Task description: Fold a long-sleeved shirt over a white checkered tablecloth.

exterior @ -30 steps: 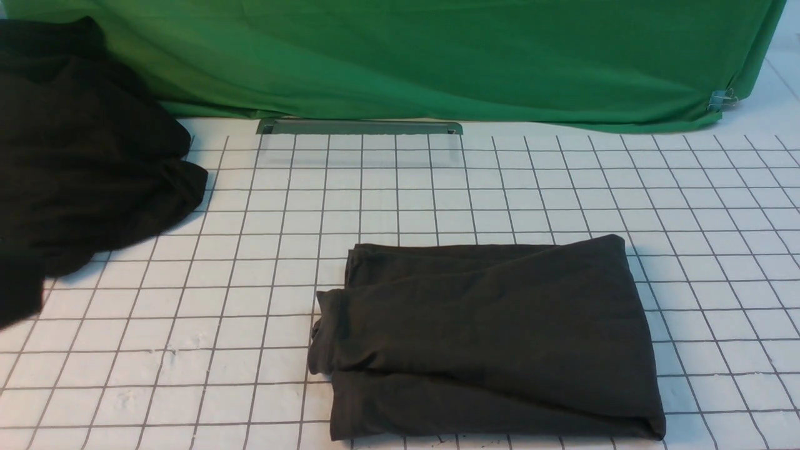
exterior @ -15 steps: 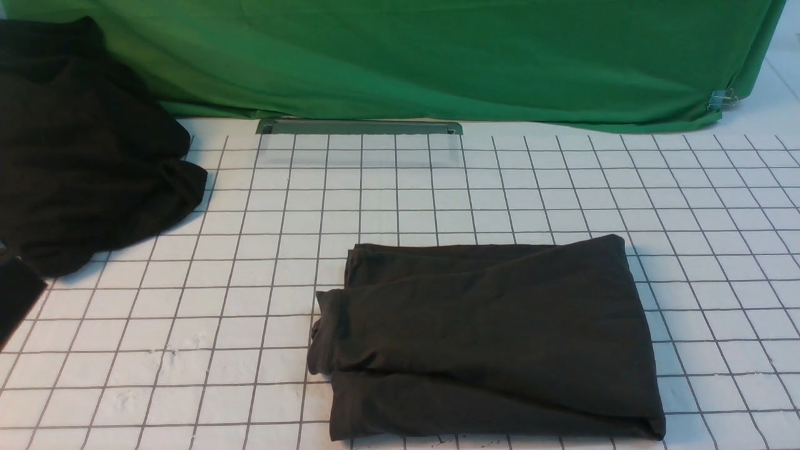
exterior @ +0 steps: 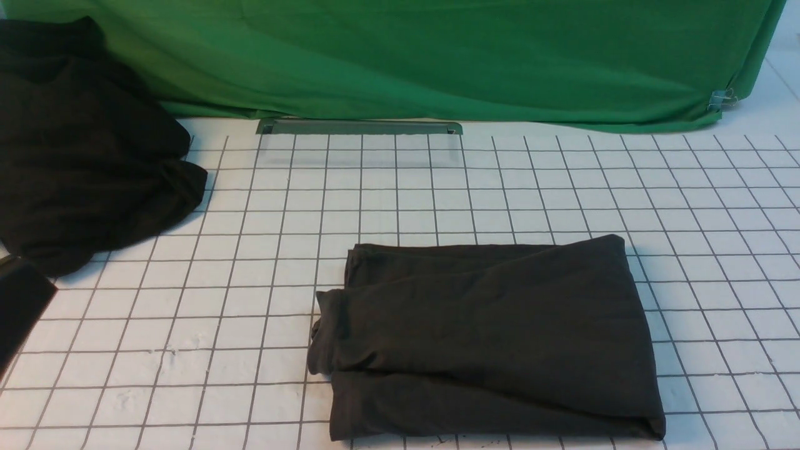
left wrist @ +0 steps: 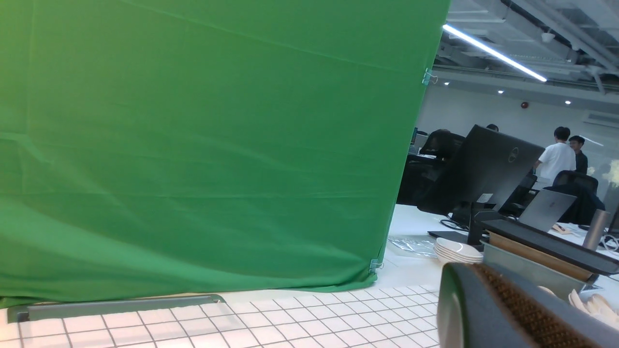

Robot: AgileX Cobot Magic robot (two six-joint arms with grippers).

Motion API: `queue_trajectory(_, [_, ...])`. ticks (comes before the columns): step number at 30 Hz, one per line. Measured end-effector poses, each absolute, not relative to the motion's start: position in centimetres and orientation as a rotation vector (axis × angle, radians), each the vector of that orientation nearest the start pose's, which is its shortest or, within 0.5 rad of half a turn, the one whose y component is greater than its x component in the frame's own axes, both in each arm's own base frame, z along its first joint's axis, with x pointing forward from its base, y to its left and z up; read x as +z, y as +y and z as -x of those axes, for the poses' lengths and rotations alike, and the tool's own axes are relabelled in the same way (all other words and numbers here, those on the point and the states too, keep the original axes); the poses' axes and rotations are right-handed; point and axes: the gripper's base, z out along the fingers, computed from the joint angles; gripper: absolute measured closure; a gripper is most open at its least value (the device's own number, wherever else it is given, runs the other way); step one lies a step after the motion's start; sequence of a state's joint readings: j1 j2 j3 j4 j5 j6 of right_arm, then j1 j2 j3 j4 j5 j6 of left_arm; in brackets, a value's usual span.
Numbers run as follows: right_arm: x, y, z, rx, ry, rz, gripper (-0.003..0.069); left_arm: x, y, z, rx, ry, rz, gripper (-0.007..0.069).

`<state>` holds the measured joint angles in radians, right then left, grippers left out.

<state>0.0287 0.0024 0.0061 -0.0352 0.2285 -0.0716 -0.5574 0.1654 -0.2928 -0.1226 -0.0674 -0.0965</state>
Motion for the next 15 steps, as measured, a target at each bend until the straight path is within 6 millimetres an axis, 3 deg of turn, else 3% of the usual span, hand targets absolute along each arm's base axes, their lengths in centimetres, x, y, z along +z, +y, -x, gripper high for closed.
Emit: queue_trajectory(15, [19.03,0.09,-5.59,-0.064,1.717,0.11,0.0418,30.63,-2.92,-4.77,-0.598,1.3,-0.265,0.0622])
